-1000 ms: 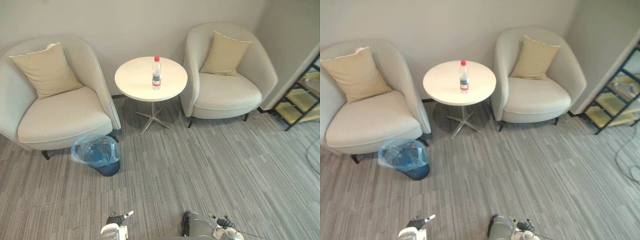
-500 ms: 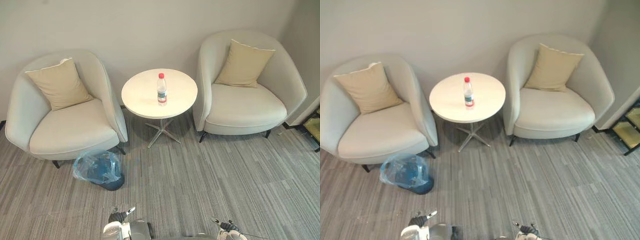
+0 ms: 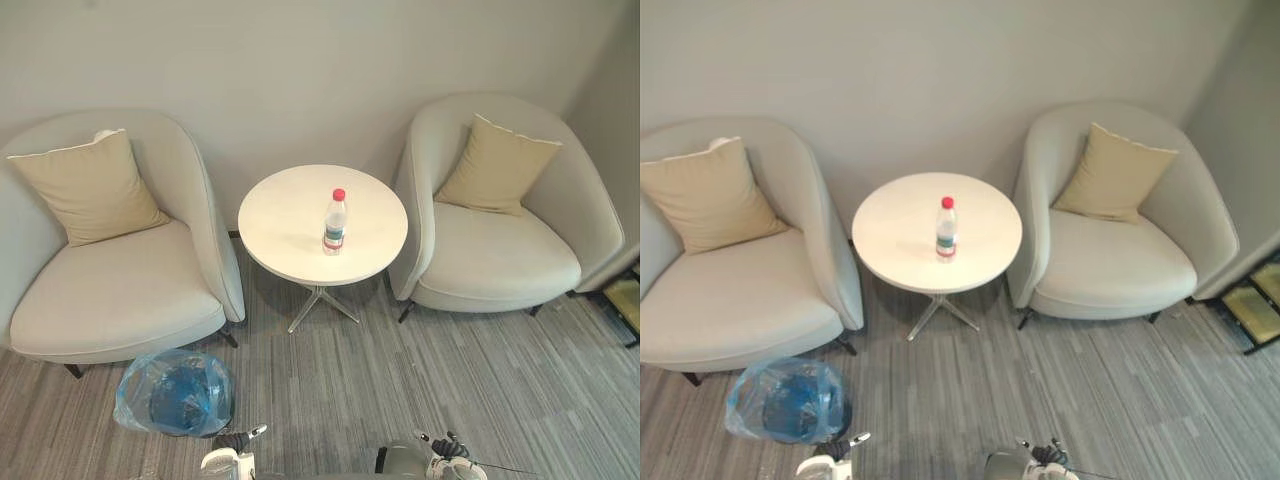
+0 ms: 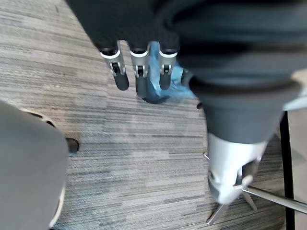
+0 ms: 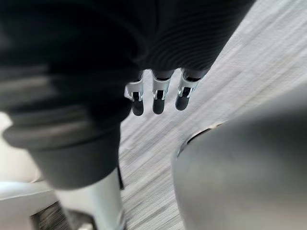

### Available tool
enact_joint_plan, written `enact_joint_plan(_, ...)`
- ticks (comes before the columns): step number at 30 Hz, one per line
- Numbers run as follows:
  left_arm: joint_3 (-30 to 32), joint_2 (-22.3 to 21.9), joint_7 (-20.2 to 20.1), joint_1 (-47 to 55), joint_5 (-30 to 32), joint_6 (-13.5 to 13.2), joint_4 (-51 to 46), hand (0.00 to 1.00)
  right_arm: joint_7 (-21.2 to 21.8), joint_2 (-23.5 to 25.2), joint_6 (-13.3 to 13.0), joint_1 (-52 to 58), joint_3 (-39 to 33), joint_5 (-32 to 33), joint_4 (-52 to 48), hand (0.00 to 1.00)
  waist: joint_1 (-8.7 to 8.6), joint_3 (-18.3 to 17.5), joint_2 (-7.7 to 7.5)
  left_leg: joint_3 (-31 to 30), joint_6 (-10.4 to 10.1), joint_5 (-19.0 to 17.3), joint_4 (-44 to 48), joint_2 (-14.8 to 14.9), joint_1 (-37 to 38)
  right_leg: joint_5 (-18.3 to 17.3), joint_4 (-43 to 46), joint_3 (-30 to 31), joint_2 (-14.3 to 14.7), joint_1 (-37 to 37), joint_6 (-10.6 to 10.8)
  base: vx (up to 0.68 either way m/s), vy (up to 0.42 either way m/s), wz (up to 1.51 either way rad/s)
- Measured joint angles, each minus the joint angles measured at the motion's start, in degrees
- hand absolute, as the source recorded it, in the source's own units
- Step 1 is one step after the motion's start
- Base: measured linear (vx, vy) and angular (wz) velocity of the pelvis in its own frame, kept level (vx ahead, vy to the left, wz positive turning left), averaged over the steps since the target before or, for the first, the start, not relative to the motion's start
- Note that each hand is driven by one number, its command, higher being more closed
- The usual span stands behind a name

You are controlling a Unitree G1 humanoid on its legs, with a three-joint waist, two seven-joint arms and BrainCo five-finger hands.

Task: Gather rubbish on tea table into small bin, then transfer packed bag to large trash can.

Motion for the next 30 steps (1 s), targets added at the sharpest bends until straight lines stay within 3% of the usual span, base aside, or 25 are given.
enact_joint_plan(1, 0.9, -0.1, 0.2, -0.1, 0.4, -0.1, 0.4, 0.00, 0.3, 0.2, 0.0, -0.1, 0.1, 0.0, 0.7, 0.00, -0.08, 0.2, -0.56, -1.5, -2.5, -2.0, 0.0, 0.0, 1.1, 4.7, -6.6, 2.2, 1.6, 1.3, -1.8, 0.29, -0.191, 0.15)
enact_joint_plan(2, 1.7, -1.1, 0.1, 0.0, 0.3, 0.0, 0.4, 0.00, 0.3, -1.0, 0.0, -0.8, -0.2, 0.0, 1.0, 0.00, 0.27, 0.6, 1.75, -1.9, -2.6, -2.1, -0.1, 1.7, 1.6, 4.8, -6.4, 2.1, 3.1, 2.0, -2.2, 0.42, -0.302, 0.05)
enact_joint_plan(4, 2.8, -3.5, 0.1, -0.1, 0.5, -0.1, 0.5, 0.00, 0.4, -2.0, -0.1, -1.5, -0.3, 0.1, 1.5, 0.00, 0.16, 0.8, 3.47, -2.8, -2.8, -2.0, 0.5, 3.3, 1.6, 1.1, -4.9, 1.9, 4.7, 1.5, -3.3, 0.28, -0.206, -0.13)
enact_joint_plan(6, 2.8, -3.8, 0.0, 0.0, 0.7, 0.0, 0.6, 0.00, 0.3, -2.1, -0.2, -1.6, -0.3, 0.1, 1.9, 0.00, -0.33, 0.3, 4.11, -3.6, -3.6, -1.4, 3.1, 4.6, 1.1, -1.1, -4.7, 0.6, 5.3, 2.8, -3.9, 0.29, -0.231, 0.21)
enact_joint_plan(8, 2.8, -3.9, -0.3, -0.1, 0.8, 0.0, -0.1, 0.00, 0.3, -2.1, -0.2, -1.1, -0.3, 0.1, 2.3, 0.00, -0.51, 0.3, 3.94, -5.2, -4.5, -0.9, 11.3, 6.0, -2.5, -1.6, -7.2, -1.6, 5.4, 6.1, -4.3, 0.27, -0.225, 0.56)
enact_joint_plan(10, 2.8, -3.8, -0.6, -0.2, 0.8, -0.1, -1.8, 0.00, 0.2, -2.1, -0.1, -0.4, -0.2, 0.3, 2.5, 0.00, -0.09, 0.4, 3.74, -5.1, -7.3, 1.0, 28.5, 8.5, -10.7, -1.3, -12.3, -4.1, 5.5, 11.7, -4.8, 0.21, -0.142, 0.61)
enact_joint_plan(13, 2.8, -3.7, -0.8, 0.4, 0.7, -0.6, -3.0, 0.00, 0.1, -2.3, 0.0, -0.3, 0.9, 0.3, 3.2, 0.00, 0.47, 0.4, 3.56, -0.8, -5.8, -0.8, 33.7, 9.8, -14.9, -0.5, -16.4, -5.0, 5.3, 16.6, -5.0, 0.16, -0.011, 0.07)
enact_joint_plan(16, 2.7, -3.7, -0.8, 0.4, 0.2, -1.1, -3.4, 0.00, 0.0, -2.4, 0.0, -0.4, 1.2, 0.9, 3.4, 0.00, 0.60, 0.4, 3.38, 0.4, -4.9, -2.4, 25.3, 8.4, -18.0, 0.4, -18.3, -4.0, 4.6, 18.5, -3.7, 0.15, 0.124, -0.20)
enact_joint_plan(17, 2.6, -3.8, -0.7, 0.2, 0.1, -1.1, -3.3, 0.00, -0.1, -2.5, 0.0, -0.3, 1.3, 1.7, 3.1, 0.00, 0.62, 0.3, 3.60, 0.0, -4.2, 1.7, 14.2, 7.7, -18.4, 0.6, -18.4, -3.2, 4.6, 18.5, -2.5, 0.14, 0.196, -0.23)
enact_joint_plan(18, 2.6, -3.0, -0.7, 0.0, -0.1, -1.2, -3.1, 0.00, -0.2, -2.3, 0.2, -0.1, 2.5, 1.9, 3.1, 0.00, 1.18, -0.4, 2.38, 0.2, -3.5, 3.2, 11.8, 5.4, -17.4, 0.8, -19.1, -1.3, 3.8, 18.4, -0.8, 0.13, 0.184, -0.15)
enact_joint_plan(21, 2.6, -1.7, -0.8, -0.2, -0.1, -1.2, -2.8, 0.00, -0.2, -0.7, 0.3, 1.0, 3.6, 1.8, 3.1, 0.00, 0.79, -1.7, -0.55, 0.9, -2.1, 4.2, 8.5, 2.2, -16.3, 1.6, -22.5, 0.7, 1.6, 18.7, 0.4, 0.15, 0.212, 0.04)
enact_joint_plan(23, 2.6, -1.2, -0.8, -0.3, -0.1, -1.2, -2.0, 0.00, -0.2, -0.3, 0.2, 1.1, 4.5, 1.8, 3.1, 0.00, 0.86, -2.1, -1.10, 1.6, -1.9, 4.3, 7.0, 1.1, -14.6, 1.9, -23.5, 2.0, 1.0, 19.9, 0.7, 0.08, 0.136, -0.12)
enact_joint_plan(30, 1.1, -1.0, -1.0, -1.0, 0.6, -1.2, 0.2, 0.00, -0.3, -0.7, 0.1, 1.1, 5.8, 1.8, 2.3, 0.00, 0.84, -2.8, -0.86, 1.7, -1.2, 5.4, 3.0, -0.3, -12.2, 2.3, -25.4, 2.6, 0.8, 20.6, 1.4, 0.03, 0.038, -0.05)
